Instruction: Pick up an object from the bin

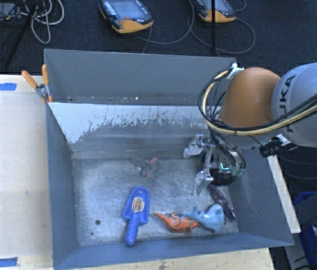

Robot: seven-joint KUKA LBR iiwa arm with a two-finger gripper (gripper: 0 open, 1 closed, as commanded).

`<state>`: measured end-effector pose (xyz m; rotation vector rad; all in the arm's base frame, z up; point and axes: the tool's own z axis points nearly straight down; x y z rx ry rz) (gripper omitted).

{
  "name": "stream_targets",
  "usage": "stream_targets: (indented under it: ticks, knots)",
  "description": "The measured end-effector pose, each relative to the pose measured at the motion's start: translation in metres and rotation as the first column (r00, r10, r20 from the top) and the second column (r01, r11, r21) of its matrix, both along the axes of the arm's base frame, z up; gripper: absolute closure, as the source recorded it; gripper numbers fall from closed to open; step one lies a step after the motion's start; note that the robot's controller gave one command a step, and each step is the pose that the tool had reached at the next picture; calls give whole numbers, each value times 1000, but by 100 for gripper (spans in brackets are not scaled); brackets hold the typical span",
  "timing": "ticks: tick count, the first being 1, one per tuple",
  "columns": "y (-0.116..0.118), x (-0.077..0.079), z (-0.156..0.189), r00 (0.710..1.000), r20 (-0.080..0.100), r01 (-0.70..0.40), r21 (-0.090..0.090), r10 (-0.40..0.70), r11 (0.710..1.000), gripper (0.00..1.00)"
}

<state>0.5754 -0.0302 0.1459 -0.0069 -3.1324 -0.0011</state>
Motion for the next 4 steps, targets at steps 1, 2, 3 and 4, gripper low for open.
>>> stream_targets:
  ticks: [1,2,3,4]
  knots:
    - [0,2,4,1000,8,-1,0,1,1000,0]
    - [80,36,-26,985,10,-174,1,174,985,100]
    - [80,36,-26,985,10,-174,0,174,985,100]
    - [82,30,0,981,8,-191,0,191,982,100]
